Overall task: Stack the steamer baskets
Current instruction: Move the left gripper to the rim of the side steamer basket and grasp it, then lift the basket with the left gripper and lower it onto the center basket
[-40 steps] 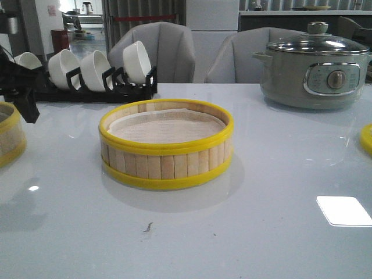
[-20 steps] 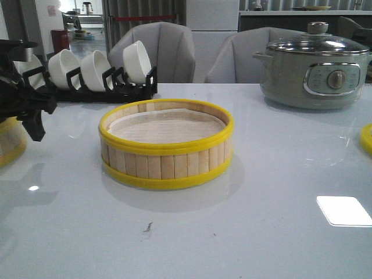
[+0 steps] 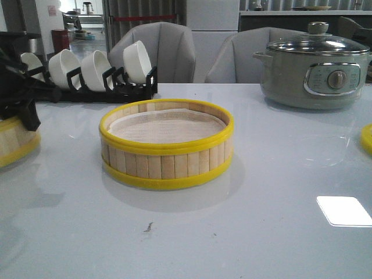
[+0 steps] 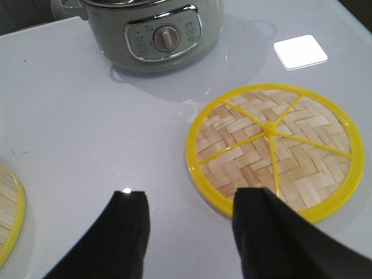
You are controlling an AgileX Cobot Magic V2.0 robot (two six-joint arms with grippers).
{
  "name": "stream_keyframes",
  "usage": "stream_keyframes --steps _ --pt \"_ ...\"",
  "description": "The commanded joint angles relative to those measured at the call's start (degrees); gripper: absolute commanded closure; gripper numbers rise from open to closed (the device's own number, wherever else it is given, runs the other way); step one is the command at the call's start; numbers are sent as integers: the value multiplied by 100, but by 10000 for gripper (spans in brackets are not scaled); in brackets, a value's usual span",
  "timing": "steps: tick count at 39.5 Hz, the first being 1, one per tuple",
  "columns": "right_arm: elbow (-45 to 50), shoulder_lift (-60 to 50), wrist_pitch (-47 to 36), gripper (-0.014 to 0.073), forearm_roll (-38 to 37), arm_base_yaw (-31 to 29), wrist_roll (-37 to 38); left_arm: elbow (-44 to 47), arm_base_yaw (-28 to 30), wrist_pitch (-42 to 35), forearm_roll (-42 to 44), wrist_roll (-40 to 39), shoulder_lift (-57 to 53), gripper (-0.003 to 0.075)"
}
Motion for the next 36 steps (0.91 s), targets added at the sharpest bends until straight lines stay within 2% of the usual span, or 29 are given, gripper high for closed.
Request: stream_keyframes --steps 1,8,15,25,36 --pt "-211 -43 -463 154 24 -7 -69 -566 -220 -48 35 -18 -459 634" --pt "-211 -43 -463 154 24 -7 -69 -1277 -723 343 26 -18 -522 634" --pt "-211 -43 -463 154 24 -7 -69 -1666 -1561 373 -106 -8 -522 634" --pt "-211 -43 -432 154 24 -7 -69 -1704 -2813 75 -106 -8 -461 634" --pt "-211 -43 -306 154 24 -7 -69 -1704 -3481 -245 -106 -8 -194 635"
